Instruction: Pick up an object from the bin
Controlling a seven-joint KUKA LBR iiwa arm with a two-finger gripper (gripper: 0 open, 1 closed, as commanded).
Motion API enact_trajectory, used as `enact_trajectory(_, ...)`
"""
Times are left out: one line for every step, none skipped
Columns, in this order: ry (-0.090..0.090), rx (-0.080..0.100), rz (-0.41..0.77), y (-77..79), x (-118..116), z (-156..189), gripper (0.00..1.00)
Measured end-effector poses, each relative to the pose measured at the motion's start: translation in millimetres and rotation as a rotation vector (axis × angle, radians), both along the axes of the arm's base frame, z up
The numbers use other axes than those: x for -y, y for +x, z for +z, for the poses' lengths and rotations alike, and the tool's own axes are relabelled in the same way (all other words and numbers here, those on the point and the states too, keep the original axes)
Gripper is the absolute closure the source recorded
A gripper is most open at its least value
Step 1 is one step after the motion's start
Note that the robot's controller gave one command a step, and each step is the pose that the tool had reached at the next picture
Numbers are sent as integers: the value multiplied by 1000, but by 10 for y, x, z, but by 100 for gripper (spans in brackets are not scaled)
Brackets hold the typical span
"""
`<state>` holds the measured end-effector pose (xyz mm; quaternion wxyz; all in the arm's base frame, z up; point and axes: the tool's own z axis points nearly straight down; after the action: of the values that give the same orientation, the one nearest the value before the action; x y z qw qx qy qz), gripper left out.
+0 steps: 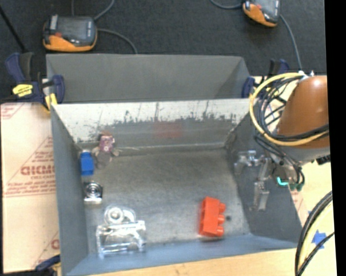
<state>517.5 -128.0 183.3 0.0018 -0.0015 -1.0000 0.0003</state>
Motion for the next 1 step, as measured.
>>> enact_trajectory(1, 2, 95, -359, -398, -1091, 0)
